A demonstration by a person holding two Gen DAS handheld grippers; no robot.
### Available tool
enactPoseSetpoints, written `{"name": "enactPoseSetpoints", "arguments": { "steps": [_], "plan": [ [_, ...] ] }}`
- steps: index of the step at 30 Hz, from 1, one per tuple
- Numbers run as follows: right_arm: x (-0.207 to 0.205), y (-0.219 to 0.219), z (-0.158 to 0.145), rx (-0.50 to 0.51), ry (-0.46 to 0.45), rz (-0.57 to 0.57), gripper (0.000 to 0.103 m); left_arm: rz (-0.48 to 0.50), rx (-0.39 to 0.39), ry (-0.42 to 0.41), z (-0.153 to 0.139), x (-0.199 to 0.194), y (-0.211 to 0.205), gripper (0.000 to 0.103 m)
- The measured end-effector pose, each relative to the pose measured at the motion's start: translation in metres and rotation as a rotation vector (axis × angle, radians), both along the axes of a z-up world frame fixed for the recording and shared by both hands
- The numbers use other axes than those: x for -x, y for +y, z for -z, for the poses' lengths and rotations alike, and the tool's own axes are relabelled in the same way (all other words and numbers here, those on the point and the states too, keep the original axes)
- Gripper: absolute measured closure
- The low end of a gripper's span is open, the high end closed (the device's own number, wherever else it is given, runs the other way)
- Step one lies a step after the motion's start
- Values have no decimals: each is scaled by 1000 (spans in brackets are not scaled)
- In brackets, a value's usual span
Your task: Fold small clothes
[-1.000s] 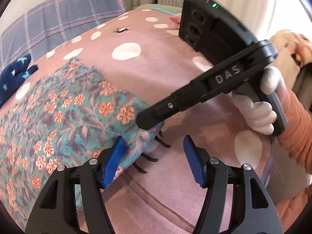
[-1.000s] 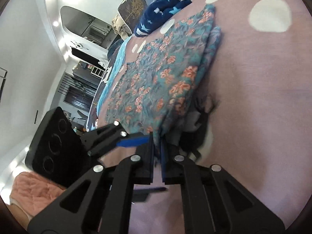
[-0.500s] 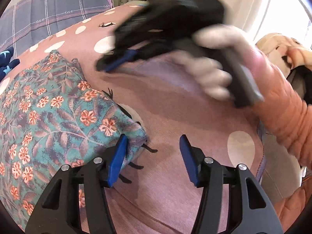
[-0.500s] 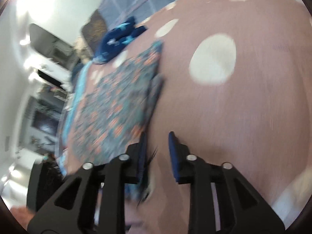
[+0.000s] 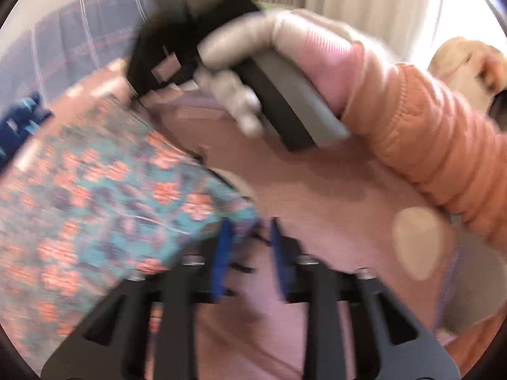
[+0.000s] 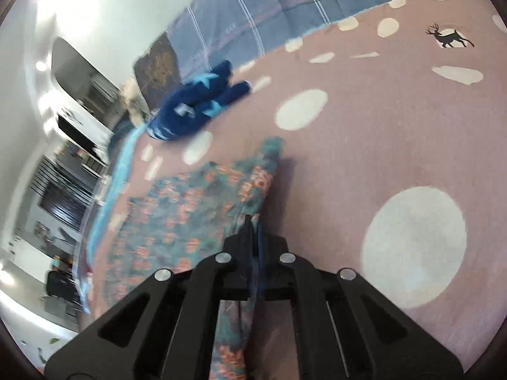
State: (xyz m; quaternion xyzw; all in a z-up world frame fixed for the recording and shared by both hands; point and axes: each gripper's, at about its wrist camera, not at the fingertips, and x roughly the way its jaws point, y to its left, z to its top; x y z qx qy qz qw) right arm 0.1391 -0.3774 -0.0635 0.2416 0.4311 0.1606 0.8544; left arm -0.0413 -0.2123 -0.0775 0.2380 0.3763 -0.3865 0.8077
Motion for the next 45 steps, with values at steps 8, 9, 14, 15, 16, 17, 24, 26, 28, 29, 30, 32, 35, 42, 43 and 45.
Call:
{"name": "enactPoseSetpoints", "arguments": {
  "steps": [8,9,14,15,16,17,24,26,28,29,30,32,35,42,43,45],
  "plan": [
    [1,-11,32,-88,2,-23,100,87,-190,-238,11,33,-26,57],
    [1,-10,32,-82,-4,-28,100,76,-186,-229,11,31,-27,57],
    [0,-8,33,-111,-28,-36,100,-18,-65,-58,-9,-2,-18,93],
    [2,-10,32,-122,-40,-31,100,-34,-14,-14,-17,-6,-12,93],
    [4,-13,31,-134,-59,-22,100,-34,42,18,-28,-8,-4,94],
    [7,-15,28,-155,-94,-16,101,-33,62,26,-33,-8,0,94],
    [3,-38,24,-214,-171,90,103,-65,154,121,-39,-7,15,94],
    [-1,-49,34,-280,-125,106,103,-78,161,128,-38,-7,14,94],
    [-5,-47,35,-307,-97,47,103,-85,164,127,-37,-12,15,94],
    [-5,-46,35,-308,-87,27,103,-86,165,125,-38,-18,17,94],
    [-4,-44,34,-306,-68,3,102,-87,164,122,-38,-18,17,94],
    [0,-39,32,-305,-38,-44,95,-88,164,118,-39,-19,17,94],
    [8,-34,29,-333,-16,-114,80,-83,152,104,-39,-18,16,94],
    [16,-15,25,-198,77,-174,80,-81,155,114,-33,-19,15,94],
    [19,-15,23,-187,89,-162,80,-80,155,114,-33,-19,15,94],
    [25,-14,18,-156,108,-148,73,-75,151,113,-30,-19,14,94]
  ]
}}
